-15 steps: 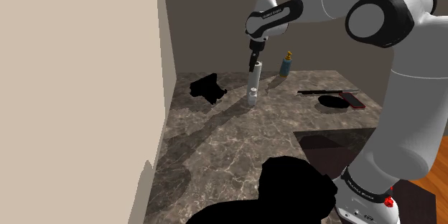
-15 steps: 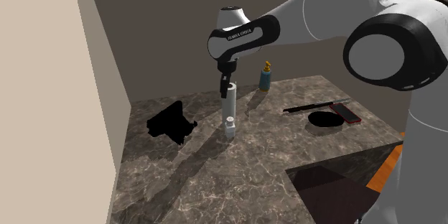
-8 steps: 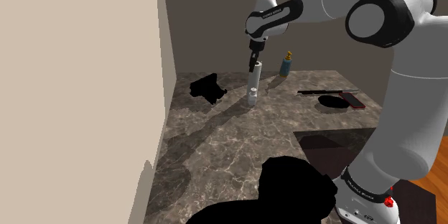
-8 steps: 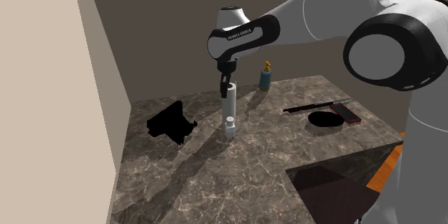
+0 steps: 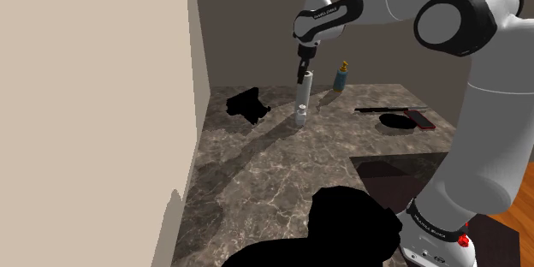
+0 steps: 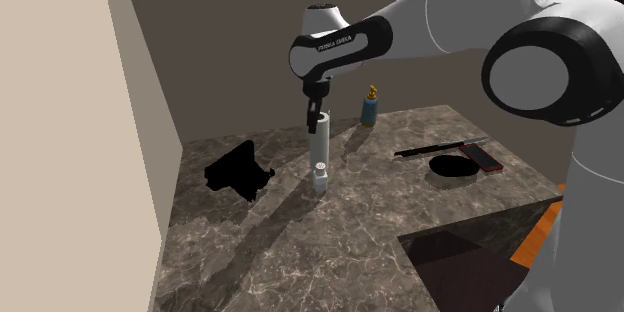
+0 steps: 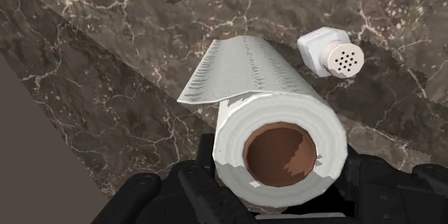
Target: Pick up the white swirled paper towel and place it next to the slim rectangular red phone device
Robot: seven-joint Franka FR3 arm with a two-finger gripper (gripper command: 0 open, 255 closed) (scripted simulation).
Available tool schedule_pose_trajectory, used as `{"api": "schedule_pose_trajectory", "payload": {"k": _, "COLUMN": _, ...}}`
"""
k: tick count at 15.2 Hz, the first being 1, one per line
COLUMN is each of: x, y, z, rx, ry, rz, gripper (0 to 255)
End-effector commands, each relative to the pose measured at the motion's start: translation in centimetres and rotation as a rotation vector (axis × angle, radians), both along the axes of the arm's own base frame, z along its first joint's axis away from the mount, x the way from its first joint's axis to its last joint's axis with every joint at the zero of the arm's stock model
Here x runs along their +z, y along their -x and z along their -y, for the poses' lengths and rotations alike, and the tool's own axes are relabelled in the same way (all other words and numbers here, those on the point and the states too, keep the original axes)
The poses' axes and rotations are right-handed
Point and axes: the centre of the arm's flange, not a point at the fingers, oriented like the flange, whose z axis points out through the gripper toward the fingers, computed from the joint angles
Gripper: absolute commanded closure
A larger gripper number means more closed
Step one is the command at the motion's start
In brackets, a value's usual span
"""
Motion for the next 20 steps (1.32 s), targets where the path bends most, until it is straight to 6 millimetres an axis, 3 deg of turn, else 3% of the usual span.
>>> {"api": "schedule_pose_trajectory", "payload": {"k": 1, "x": 1.0, "y": 0.0, "z": 0.0, "rx": 0.000, "ry": 0.000, "rz": 0.000, "gripper": 255}}
{"api": "schedule_pose_trajectory", "payload": {"k": 20, "x": 11.0, "y": 0.0, "z": 0.0, "rx": 0.000, "ry": 0.000, "rz": 0.000, "gripper": 255}}
